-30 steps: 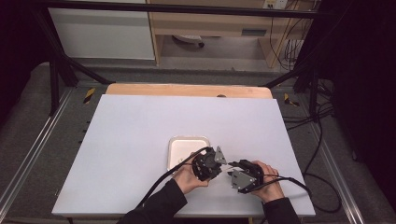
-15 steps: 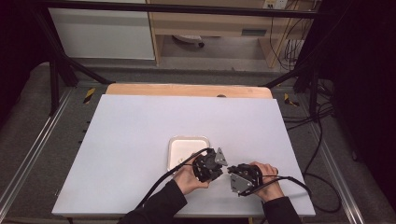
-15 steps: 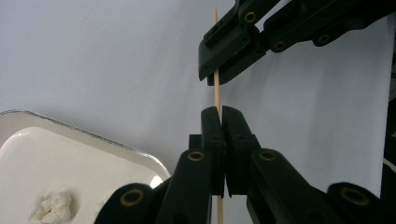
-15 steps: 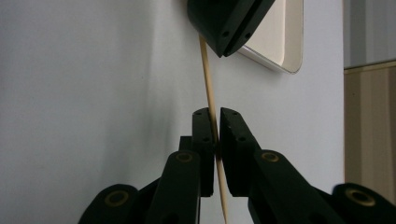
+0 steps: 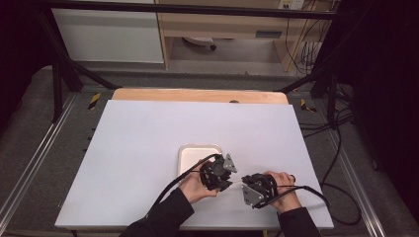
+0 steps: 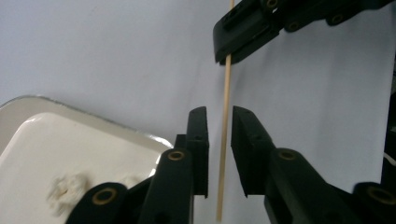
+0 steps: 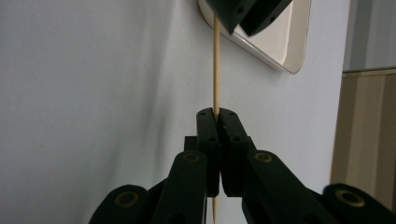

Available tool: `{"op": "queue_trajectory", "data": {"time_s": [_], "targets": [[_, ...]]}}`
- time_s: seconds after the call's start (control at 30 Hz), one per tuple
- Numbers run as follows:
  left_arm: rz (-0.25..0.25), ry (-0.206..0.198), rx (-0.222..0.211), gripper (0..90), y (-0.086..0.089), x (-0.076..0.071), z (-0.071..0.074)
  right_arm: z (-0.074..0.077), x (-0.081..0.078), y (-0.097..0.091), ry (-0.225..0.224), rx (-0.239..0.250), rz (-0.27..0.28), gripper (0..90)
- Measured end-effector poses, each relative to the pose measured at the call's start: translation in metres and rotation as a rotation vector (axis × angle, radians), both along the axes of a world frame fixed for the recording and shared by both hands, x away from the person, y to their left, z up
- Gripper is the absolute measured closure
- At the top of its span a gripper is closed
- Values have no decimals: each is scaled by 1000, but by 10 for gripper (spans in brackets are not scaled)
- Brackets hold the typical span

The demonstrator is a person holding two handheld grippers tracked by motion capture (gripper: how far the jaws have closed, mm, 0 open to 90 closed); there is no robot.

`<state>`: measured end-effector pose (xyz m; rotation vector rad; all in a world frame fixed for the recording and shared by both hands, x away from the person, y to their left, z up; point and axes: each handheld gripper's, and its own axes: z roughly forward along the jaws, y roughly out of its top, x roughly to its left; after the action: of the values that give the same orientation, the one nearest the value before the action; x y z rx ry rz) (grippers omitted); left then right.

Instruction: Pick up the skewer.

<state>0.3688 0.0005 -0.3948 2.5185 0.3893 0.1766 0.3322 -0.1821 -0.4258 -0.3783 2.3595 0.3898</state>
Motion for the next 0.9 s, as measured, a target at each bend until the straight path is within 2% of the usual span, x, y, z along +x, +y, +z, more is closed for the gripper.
{"op": "queue_trajectory", "data": {"time_s": [0.17, 0.27, 0.3, 0.53, 0.8, 0.9], "targets": [[20, 16, 51, 672, 12, 5, 2, 1, 1, 1, -17, -28, 3, 891], [20, 37, 79, 665, 16, 5, 0, 2, 1, 2, -17, -30, 4, 890], [13, 41, 96, 666, 16, 5, -1, 2, 1, 4, -22, -45, 16, 890], [-13, 61, 134, 771, 12, 4, -6, 4, 1, 9, -30, -60, 25, 890], [-36, 57, 163, 871, 5, 1, -11, 4, 0, 12, -36, -79, 38, 890], [-39, 56, 183, 878, 1, 0, -13, 4, -1, 12, -41, -91, 42, 890]]}}
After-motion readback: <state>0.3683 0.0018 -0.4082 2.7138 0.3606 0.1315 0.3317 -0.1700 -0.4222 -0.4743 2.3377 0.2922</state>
